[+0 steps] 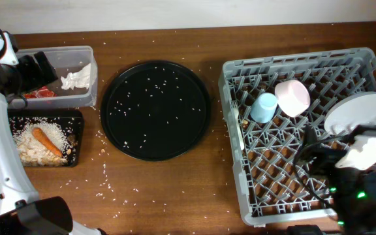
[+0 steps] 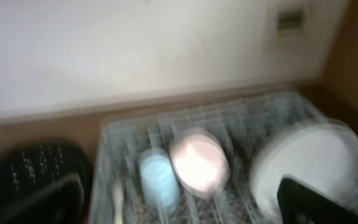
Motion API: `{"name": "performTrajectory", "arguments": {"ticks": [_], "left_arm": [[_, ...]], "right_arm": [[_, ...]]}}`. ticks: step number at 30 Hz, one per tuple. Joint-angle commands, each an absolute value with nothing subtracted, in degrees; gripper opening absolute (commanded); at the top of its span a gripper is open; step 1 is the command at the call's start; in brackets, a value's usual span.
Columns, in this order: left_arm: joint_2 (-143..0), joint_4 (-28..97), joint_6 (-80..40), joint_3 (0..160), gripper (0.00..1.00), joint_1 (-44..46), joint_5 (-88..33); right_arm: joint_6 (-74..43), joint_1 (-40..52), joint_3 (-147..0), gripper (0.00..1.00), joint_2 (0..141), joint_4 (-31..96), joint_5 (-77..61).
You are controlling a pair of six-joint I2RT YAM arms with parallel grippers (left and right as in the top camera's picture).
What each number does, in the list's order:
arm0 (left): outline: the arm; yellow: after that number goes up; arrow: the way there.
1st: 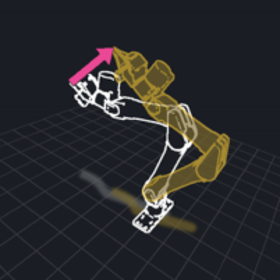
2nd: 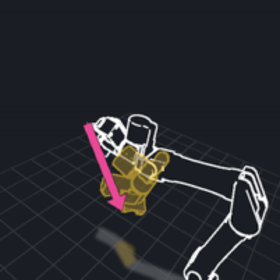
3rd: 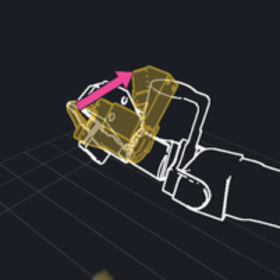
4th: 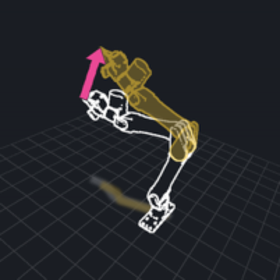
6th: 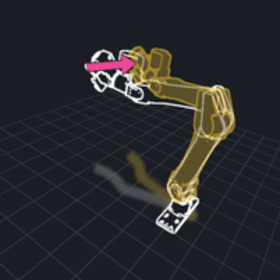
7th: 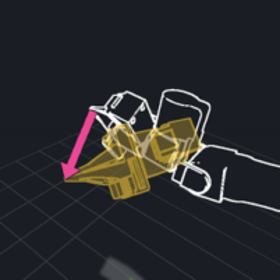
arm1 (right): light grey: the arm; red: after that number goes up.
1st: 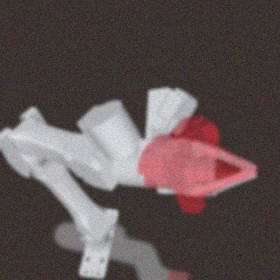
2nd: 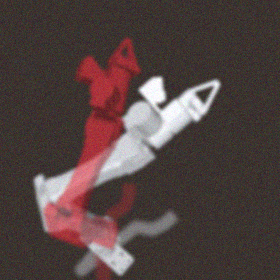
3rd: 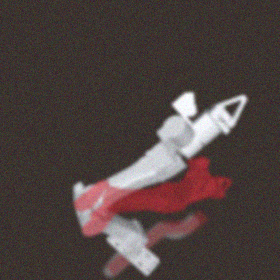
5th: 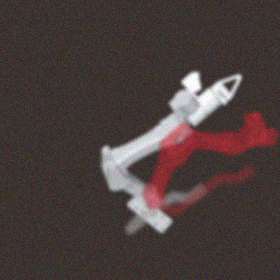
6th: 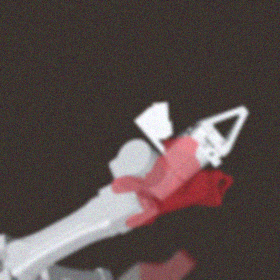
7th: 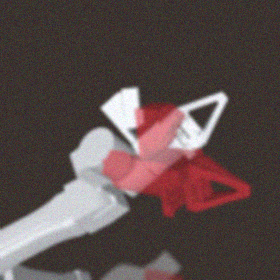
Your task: Sort waste into correct bins and load items into the dishwasher rack
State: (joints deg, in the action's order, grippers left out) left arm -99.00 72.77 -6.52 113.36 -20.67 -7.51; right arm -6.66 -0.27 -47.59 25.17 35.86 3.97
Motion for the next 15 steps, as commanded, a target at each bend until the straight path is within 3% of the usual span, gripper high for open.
{"name": "performTrajectory", "arguments": {"ticks": [1, 6, 15], "left_arm": [[-99.4, 72.6, -6.8, 113.5, 0.99, -20.9, -7.7], [-99.4, 72.6, -6.8, 113.5, 0.99, -20.9, -7.7], [-99.4, 72.6, -6.8, 113.5, 0.99, -20.9, -7.7]], "right_arm": [[-6.0, -2.8, -29.2, 0.99, 15.1, 21.4, -5.9], [-6.0, -3.1, -10.2, 0.99, 6.8, 5.7, -6.5], [-6.0, -3.1, -0.3, 0.99, 0.2, 3.7, -5.6]]}}
